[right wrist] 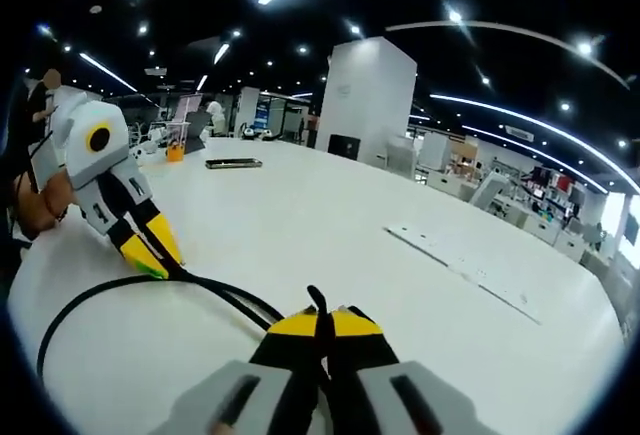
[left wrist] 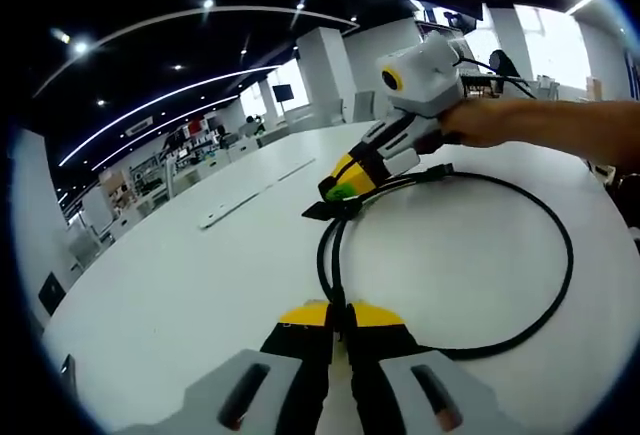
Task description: Find the charging cable on the desk, coil it up and secure with Velcro.
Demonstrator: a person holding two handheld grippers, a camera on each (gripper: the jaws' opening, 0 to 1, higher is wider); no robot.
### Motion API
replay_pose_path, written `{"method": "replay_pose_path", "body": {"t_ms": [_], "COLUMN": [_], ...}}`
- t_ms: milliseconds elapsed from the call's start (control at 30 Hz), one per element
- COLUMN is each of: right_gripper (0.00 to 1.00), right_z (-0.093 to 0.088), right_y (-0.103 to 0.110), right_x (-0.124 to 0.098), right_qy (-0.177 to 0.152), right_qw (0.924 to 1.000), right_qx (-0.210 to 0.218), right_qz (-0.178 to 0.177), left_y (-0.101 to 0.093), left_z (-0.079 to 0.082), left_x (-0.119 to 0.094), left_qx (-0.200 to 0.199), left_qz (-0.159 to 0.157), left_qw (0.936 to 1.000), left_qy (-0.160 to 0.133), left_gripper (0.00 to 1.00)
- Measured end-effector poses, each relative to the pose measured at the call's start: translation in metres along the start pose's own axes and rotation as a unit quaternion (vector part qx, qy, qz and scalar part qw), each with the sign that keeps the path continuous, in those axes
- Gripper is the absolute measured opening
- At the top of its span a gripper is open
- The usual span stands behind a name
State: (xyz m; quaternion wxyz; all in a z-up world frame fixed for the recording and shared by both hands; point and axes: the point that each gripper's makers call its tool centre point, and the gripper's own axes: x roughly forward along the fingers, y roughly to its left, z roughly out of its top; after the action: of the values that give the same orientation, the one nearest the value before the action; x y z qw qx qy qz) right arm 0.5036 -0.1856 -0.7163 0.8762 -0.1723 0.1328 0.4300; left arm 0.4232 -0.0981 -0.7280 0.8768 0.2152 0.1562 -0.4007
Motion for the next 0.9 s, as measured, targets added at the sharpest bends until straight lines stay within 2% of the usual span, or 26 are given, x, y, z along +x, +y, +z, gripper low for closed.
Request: {"method": "replay_pose_path", "body": {"t_ms": [500,733,900], "right_gripper": [0.04,0.03,0.03], "right_z": [-0.010,-0.014,-0.015], "right_y": [-0.006,-0.008,-0.008], "right_x": [0.009,0.012,0.013], "right_qy": [0.041,0.067,0.071], "right_qw": [0.9988,0.9973,0.9969], "right_qx": [0.020,0.007,0.006], "right_qz": [0.021,0.030,0.036], "left_y": [0.000,0.001,0.001], "left_z": [0.000,-0.001,-0.001], "left_x": [0.000,-0.001,-0.001], "left_qx": [0.006,0.006,0.006], "left_qz": [0.004,0.004,0.005], "left_qw": [1.0000,1.0000,1.0000], "left_qy": [-0.002,-0.003,-0.003], "left_gripper": [0.07,0.07,0.07]}}
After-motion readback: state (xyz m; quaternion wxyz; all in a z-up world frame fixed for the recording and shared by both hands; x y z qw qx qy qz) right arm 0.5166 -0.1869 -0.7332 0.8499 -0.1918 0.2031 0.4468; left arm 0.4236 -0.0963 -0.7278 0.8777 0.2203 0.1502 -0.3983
